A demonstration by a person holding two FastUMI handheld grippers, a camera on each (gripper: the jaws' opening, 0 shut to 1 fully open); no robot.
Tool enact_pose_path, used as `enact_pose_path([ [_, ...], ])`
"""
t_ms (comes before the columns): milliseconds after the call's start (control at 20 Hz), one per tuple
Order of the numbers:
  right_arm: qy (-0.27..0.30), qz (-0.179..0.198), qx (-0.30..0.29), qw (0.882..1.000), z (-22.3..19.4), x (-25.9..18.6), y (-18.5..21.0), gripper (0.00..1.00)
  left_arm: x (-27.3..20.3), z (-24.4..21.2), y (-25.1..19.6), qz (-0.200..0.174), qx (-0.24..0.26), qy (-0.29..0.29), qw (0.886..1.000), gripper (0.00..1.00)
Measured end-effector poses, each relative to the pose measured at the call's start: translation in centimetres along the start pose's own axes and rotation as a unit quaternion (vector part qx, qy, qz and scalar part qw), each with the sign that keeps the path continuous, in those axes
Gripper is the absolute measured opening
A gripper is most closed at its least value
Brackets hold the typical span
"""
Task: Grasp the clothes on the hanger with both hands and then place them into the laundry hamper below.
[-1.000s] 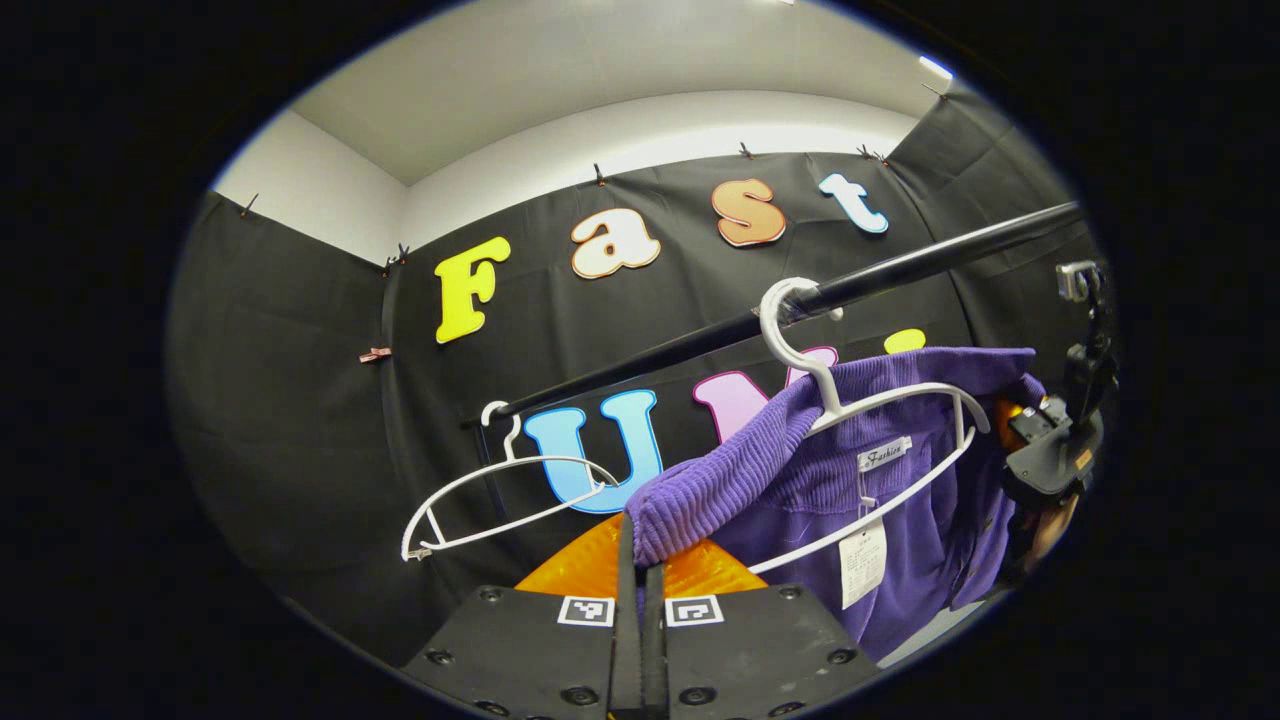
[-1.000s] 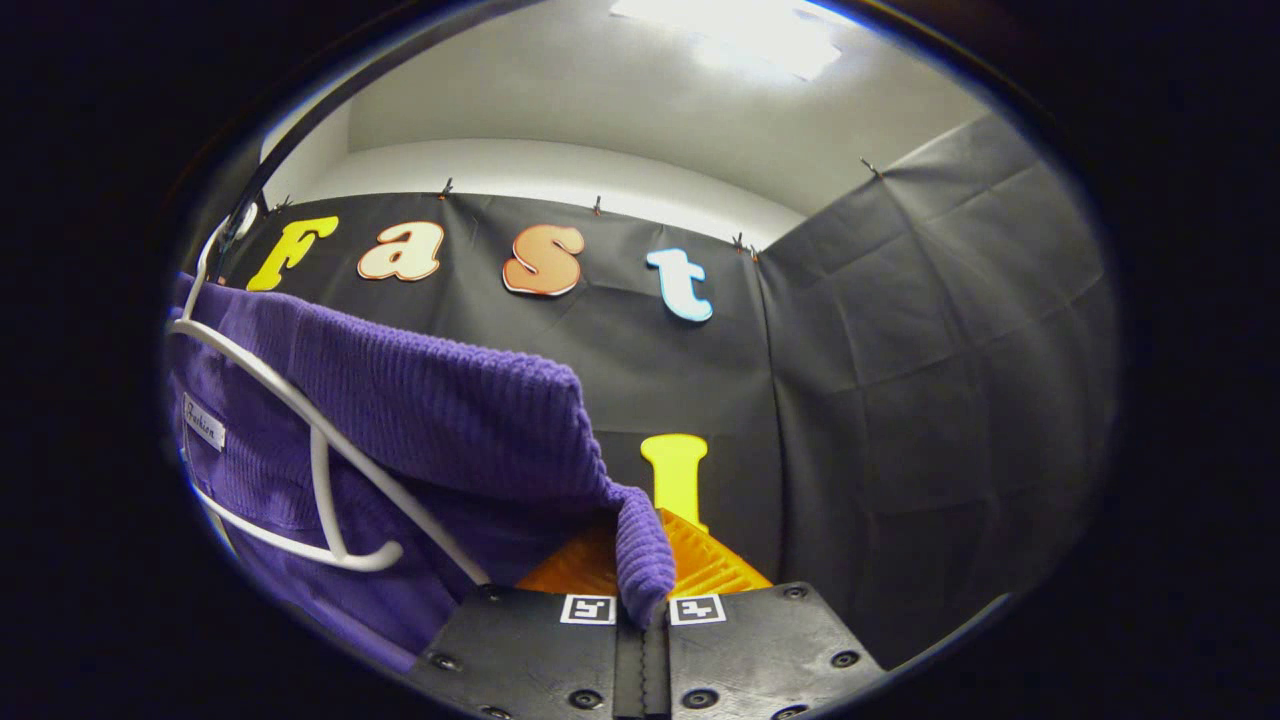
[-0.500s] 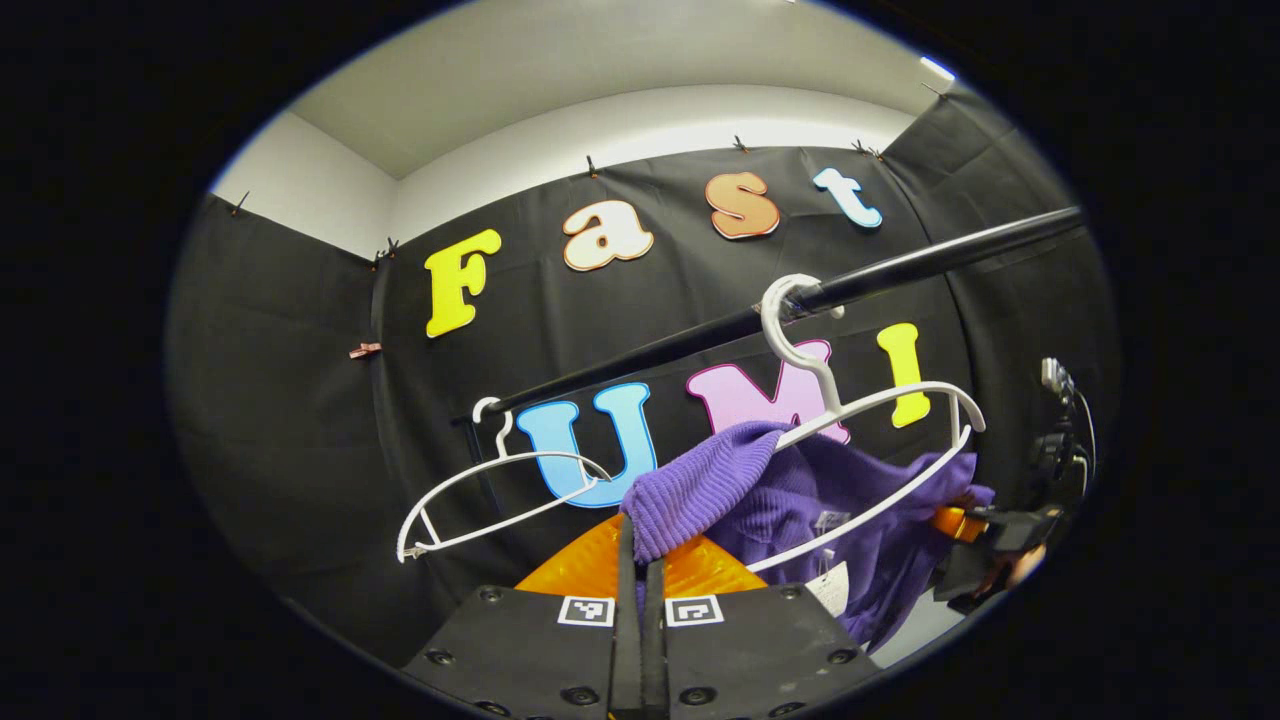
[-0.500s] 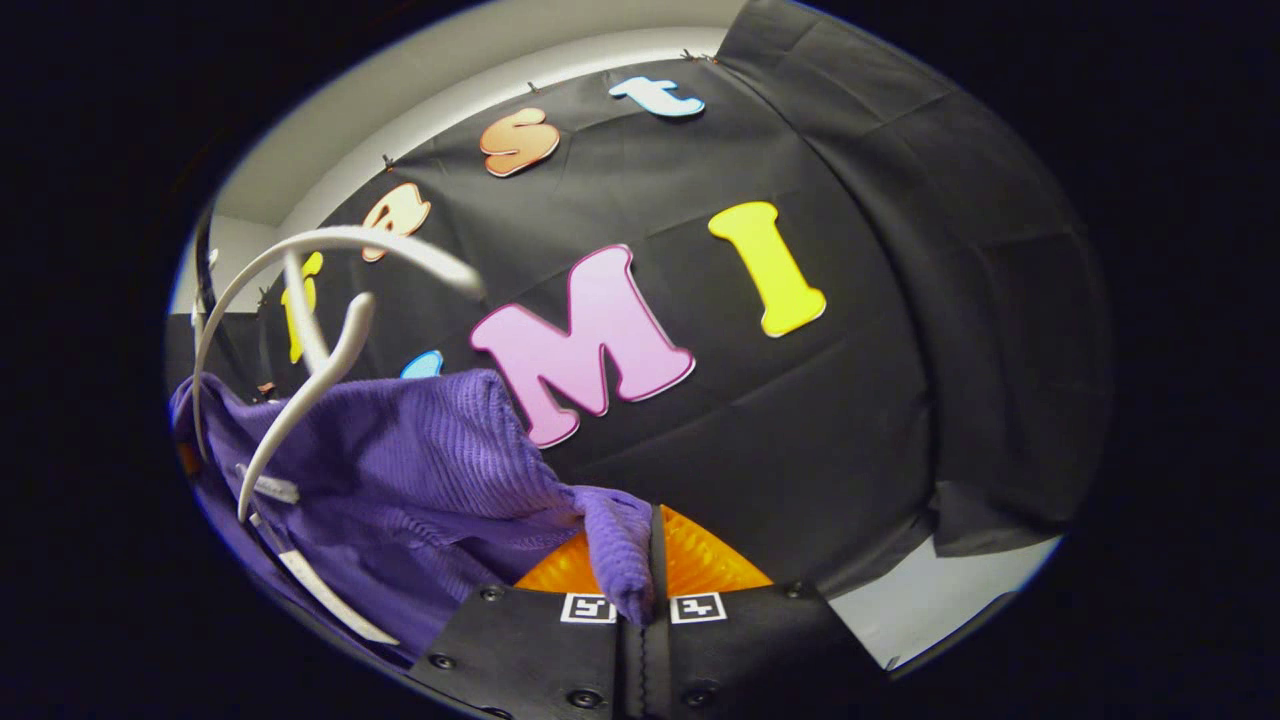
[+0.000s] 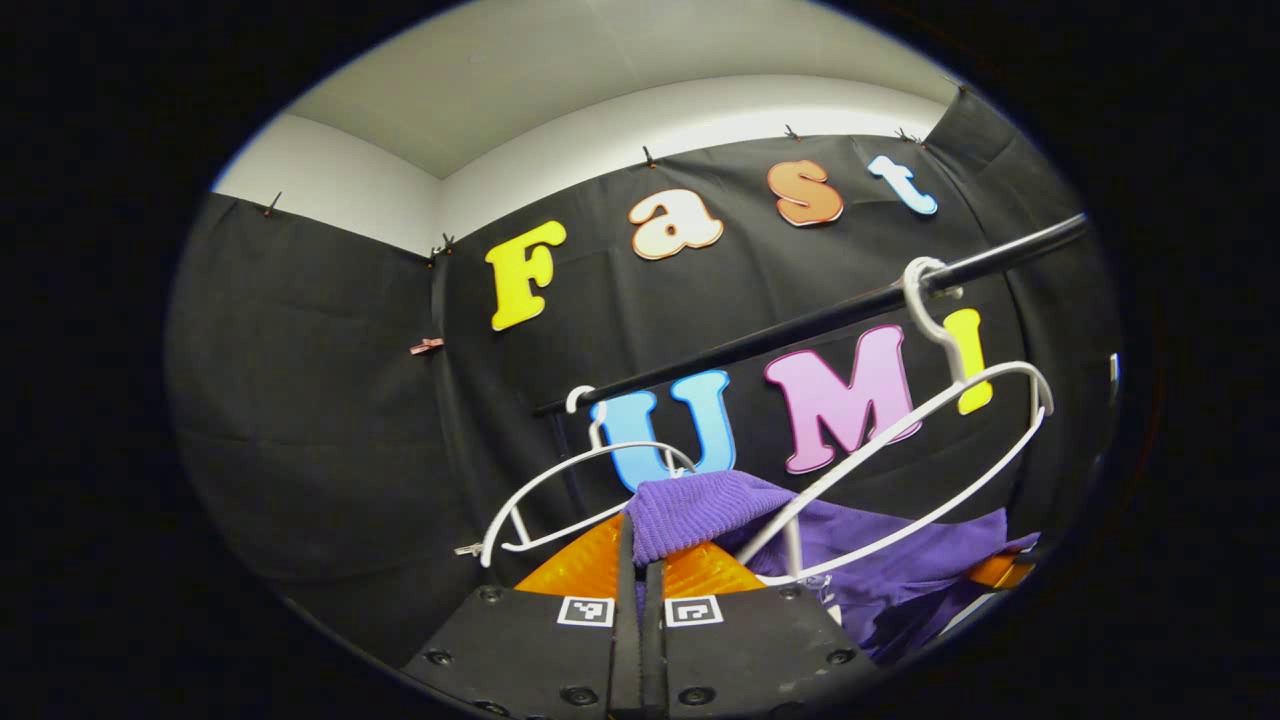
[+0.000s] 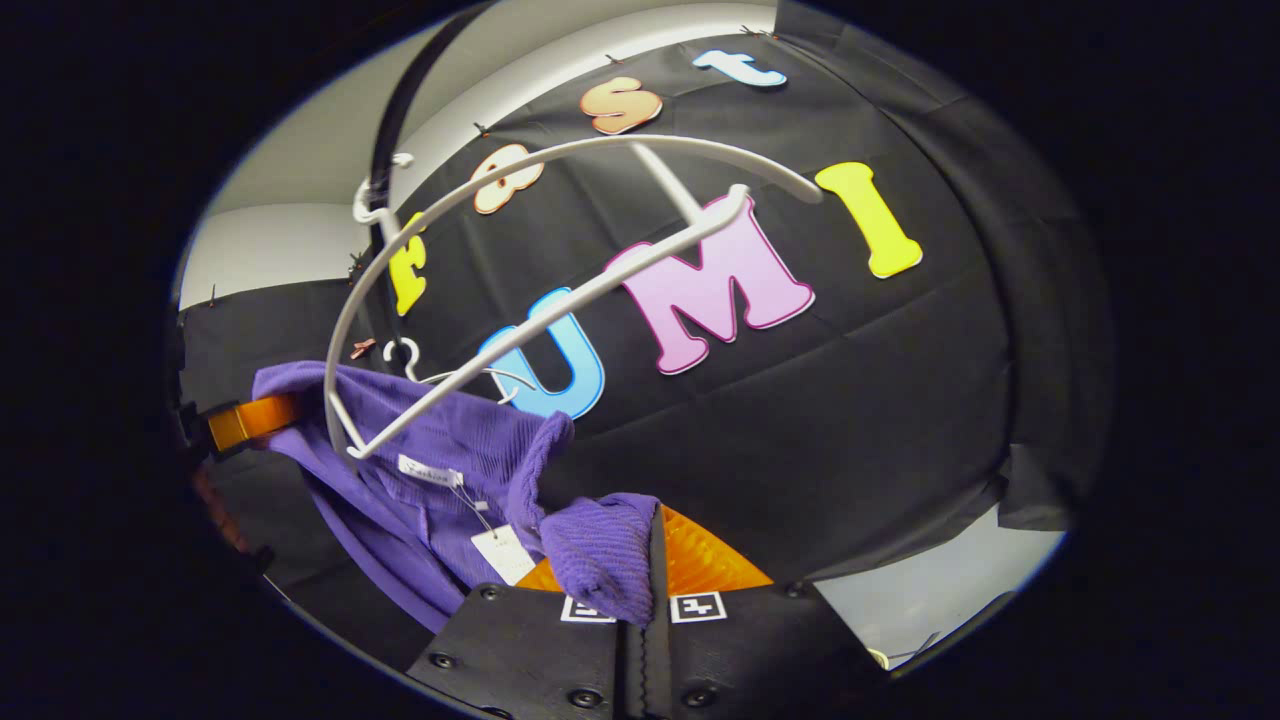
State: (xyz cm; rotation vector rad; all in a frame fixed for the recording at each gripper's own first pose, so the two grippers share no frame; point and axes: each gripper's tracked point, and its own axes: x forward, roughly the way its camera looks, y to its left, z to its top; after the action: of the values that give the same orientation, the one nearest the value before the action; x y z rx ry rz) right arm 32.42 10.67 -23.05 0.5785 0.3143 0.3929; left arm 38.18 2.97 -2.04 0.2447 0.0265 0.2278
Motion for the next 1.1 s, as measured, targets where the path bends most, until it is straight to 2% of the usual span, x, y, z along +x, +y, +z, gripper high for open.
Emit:
enact_pose_path([
  [350,-0.016,0.012,-0.033,0.999,2.3,-1.2,1.8,0.07,-0.9,-7.7,0.8,-0.006,-0.016,0.056,0.998,0.04],
  [500,-0.014,0.009,-0.040,0.999,2.7,-2.3,1.5,0.07,-1.9,-10.9,-0.5,-0.028,-0.048,0.084,0.995,0.04],
  [550,-0.012,0.009,-0.038,0.999,2.7,-2.8,1.5,0.07,-2.4,-11.6,-1.5,-0.047,-0.068,0.088,0.993,0.05],
  [750,-0.008,0.016,-0.046,0.999,3.2,-4.3,1.7,0.07,-4.6,-15.0,-4.7,-0.078,-0.118,0.128,0.982,0.05],
  [900,-0.001,0.025,-0.054,0.998,3.6,-5.1,2.3,0.07,-6.3,-14.7,-8.8,-0.122,-0.150,0.137,0.971,0.05],
  [1100,-0.007,0.037,-0.056,0.998,5.0,-5.9,3.4,0.07,-7.8,-10.9,-13.8,-0.182,-0.188,0.122,0.958,0.05],
])
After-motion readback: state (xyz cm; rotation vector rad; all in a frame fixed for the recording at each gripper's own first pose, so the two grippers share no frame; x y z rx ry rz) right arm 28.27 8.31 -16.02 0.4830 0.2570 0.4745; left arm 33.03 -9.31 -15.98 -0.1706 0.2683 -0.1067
